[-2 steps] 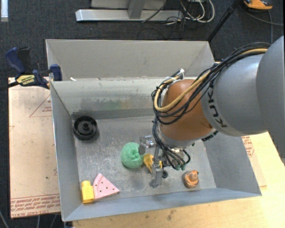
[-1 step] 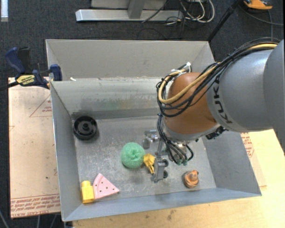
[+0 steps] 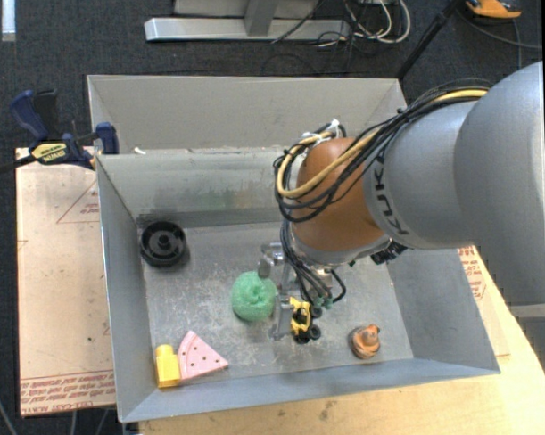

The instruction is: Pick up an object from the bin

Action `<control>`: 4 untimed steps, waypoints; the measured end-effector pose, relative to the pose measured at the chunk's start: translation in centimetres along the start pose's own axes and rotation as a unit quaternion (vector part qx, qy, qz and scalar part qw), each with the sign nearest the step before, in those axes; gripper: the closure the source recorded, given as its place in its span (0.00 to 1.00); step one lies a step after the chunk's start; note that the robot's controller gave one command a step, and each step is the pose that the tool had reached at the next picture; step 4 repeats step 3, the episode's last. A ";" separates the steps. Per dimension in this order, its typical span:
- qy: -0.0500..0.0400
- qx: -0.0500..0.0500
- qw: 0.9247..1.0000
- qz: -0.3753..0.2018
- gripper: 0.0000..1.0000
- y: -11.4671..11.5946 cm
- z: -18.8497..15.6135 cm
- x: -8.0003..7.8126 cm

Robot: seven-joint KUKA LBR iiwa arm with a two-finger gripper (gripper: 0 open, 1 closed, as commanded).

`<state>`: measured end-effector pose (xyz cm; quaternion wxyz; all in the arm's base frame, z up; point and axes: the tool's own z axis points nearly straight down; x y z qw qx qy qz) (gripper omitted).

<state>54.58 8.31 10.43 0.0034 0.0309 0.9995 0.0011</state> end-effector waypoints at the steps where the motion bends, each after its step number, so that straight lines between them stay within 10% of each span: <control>1: -0.001 -0.001 1.000 0.012 1.00 2.5 2.3 -0.7; 2: -0.001 -0.001 1.000 0.012 1.00 2.5 2.3 -0.7; 3: 0.001 0.000 1.000 -0.004 1.00 3.7 -13.4 2.0; 4: 0.001 0.000 1.000 -0.004 1.00 3.7 -13.4 2.0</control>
Offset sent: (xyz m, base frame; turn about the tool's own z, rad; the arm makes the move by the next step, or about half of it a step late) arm 0.0000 0.0000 0.0000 0.0000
